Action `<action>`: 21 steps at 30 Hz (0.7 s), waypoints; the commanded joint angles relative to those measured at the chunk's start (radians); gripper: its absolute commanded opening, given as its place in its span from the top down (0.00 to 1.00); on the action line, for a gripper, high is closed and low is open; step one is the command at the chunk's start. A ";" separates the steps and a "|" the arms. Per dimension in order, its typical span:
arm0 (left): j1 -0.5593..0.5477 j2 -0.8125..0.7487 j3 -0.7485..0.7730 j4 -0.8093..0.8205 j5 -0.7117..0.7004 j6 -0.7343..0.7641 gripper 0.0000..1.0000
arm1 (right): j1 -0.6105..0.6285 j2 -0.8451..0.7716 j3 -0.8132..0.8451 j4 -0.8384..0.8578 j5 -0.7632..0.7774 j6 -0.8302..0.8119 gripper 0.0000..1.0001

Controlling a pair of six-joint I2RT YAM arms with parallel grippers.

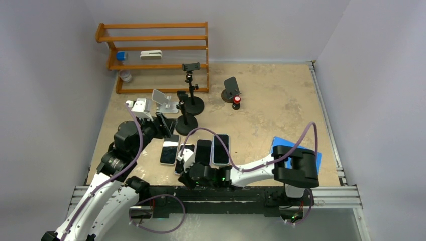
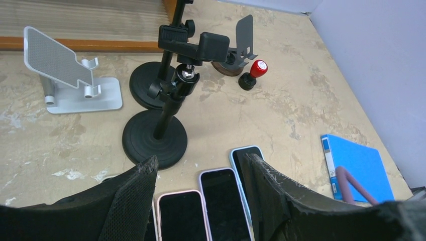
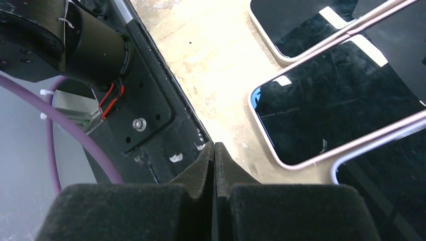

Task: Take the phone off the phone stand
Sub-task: Reset both arms

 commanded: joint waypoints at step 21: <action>-0.002 0.002 0.027 0.039 -0.106 -0.105 0.24 | -0.002 0.009 -0.011 0.119 0.098 -0.002 1.00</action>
